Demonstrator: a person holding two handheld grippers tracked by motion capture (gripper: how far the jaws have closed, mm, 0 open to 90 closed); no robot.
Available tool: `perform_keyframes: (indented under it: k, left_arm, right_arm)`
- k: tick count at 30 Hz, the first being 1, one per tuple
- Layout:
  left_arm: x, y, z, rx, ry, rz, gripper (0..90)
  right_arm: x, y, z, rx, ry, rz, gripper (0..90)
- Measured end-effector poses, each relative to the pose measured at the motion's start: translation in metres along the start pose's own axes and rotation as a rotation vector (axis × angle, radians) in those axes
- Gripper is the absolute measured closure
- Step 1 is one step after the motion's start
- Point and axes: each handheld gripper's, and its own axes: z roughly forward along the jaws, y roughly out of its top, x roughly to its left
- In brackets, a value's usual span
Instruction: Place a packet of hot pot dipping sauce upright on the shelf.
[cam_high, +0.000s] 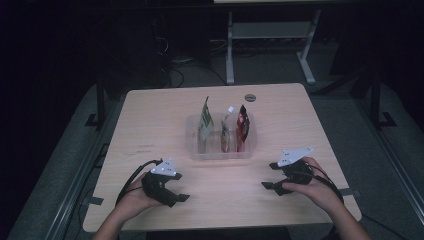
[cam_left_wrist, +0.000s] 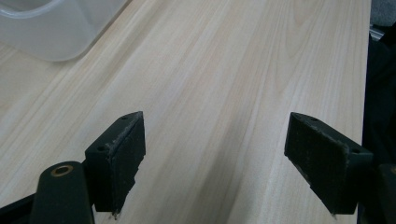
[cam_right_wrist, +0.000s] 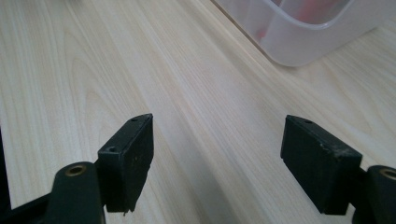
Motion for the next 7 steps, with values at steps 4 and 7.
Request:
perform_keyframes:
  k: [4, 7]
  left_arm:
    - [0.0006, 0.0005, -0.0007, -0.003, -0.001, 0.004, 19.9]
    - [0.0005, 0.0005, 0.0, -0.005, -0.002, 0.004, 19.7]
  right_arm:
    - [0.0001, 0.0003, -0.001, -0.01, 0.004, -0.004, 24.6]
    - [-0.0004, 0.0, -0.001, -0.016, 0.004, -0.004, 24.4]
